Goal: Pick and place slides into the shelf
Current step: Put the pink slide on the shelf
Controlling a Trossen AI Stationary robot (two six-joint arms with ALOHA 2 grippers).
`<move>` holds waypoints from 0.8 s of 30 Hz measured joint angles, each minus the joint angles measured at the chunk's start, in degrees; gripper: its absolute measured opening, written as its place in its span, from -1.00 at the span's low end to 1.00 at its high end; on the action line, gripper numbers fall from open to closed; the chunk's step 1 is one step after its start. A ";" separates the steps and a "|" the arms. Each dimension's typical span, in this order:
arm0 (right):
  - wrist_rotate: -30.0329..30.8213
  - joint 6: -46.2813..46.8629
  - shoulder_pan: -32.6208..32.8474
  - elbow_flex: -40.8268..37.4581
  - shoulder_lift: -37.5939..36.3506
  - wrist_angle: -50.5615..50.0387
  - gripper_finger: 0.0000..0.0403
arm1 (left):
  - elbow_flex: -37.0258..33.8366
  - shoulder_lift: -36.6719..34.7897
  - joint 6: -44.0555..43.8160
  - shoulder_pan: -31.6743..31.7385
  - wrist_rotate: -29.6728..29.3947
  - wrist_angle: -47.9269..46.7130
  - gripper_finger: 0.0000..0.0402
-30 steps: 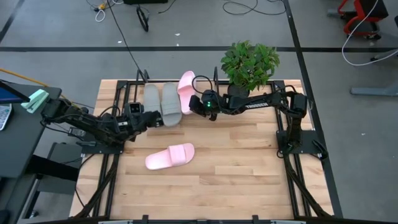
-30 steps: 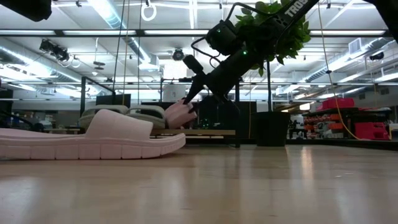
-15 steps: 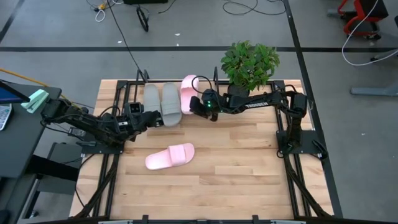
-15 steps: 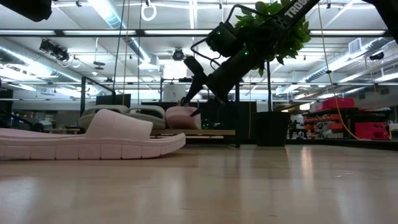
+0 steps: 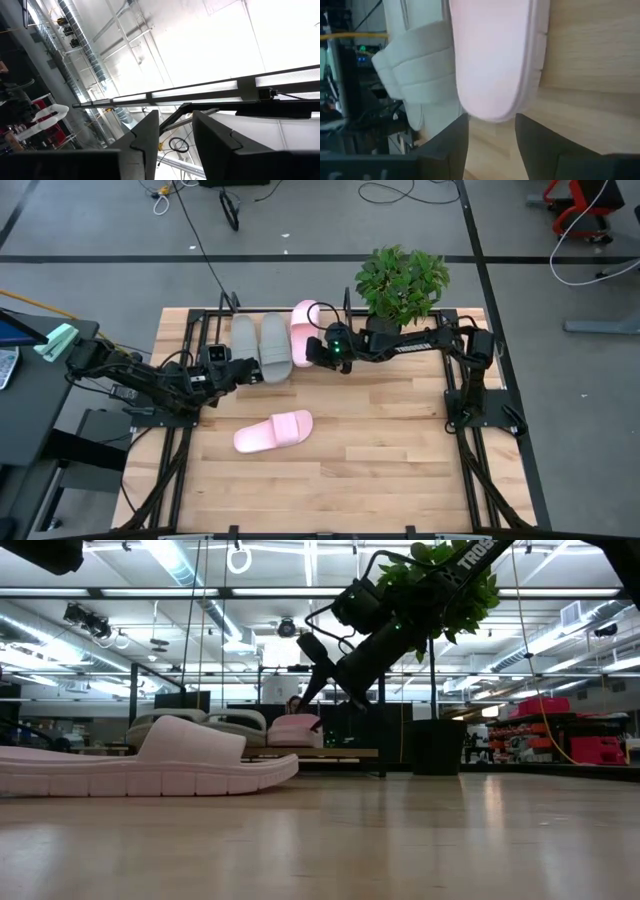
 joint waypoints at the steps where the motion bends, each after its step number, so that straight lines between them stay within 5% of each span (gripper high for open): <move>1: -0.62 -0.57 0.00 0.00 -0.19 -0.12 -0.18 | 0.00 0.00 0.00 0.00 0.00 -0.02 -0.39; 10: -7.26 -7.90 1.96 0.02 -7.32 -3.98 -0.18 | 0.00 0.00 2.18 0.30 2.68 -0.76 -0.33; 18: 5.68 -12.32 15.30 0.04 -14.10 -21.38 -0.18 | 0.00 0.02 3.04 2.20 9.68 -3.22 -0.28; 24: 12.43 -6.15 22.16 -1.81 -13.23 -21.96 -0.18 | -0.02 0.01 3.03 4.32 16.65 -10.11 -0.28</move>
